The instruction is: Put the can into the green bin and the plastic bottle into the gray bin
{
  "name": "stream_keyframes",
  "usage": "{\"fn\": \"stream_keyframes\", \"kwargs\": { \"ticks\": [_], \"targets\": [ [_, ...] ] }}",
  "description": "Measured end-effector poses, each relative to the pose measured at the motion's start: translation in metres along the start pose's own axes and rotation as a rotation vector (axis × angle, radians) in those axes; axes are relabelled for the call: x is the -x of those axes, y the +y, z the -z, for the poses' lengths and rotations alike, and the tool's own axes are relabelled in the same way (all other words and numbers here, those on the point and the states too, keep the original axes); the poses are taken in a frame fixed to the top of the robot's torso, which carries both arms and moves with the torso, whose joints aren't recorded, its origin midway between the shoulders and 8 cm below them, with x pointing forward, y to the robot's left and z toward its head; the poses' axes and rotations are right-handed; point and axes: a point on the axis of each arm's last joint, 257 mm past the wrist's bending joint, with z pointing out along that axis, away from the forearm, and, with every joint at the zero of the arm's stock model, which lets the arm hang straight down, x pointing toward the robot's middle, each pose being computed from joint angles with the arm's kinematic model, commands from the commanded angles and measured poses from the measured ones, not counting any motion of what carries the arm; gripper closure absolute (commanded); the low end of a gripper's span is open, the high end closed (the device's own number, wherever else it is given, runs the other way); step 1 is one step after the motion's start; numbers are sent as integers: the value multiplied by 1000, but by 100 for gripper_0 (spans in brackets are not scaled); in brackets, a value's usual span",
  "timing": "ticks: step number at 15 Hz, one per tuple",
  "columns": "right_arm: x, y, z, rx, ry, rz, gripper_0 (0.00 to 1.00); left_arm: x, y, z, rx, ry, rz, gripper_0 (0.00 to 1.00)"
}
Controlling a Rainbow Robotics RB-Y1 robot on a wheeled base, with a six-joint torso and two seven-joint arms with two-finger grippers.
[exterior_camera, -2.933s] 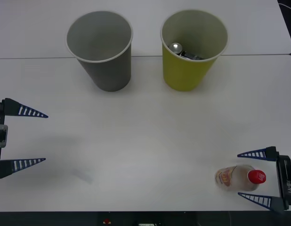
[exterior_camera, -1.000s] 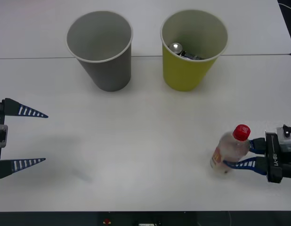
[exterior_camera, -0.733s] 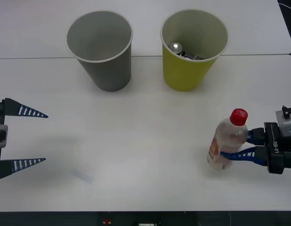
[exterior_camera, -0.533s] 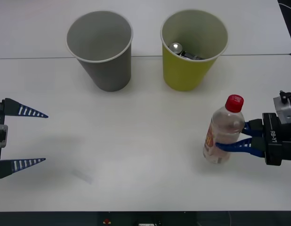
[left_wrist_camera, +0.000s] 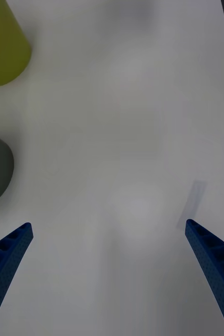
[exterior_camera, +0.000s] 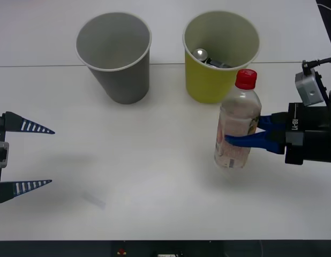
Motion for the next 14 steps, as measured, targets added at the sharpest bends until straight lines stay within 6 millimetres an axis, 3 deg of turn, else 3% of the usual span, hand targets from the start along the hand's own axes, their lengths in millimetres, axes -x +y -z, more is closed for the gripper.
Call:
{"fn": "stream_keyframes", "kwargs": {
  "ticks": [4,9,14],
  "targets": [
    [38,5,-15,-50,19,-33,100,0,0,0,0,0,0,0],
    [82,-3,-40,-36,32,65,100,0,0,0,0,0,0,0],
    [156,-7,-83,5,33,169,100,0,0,0,0,0,0,0]
  ]
}}
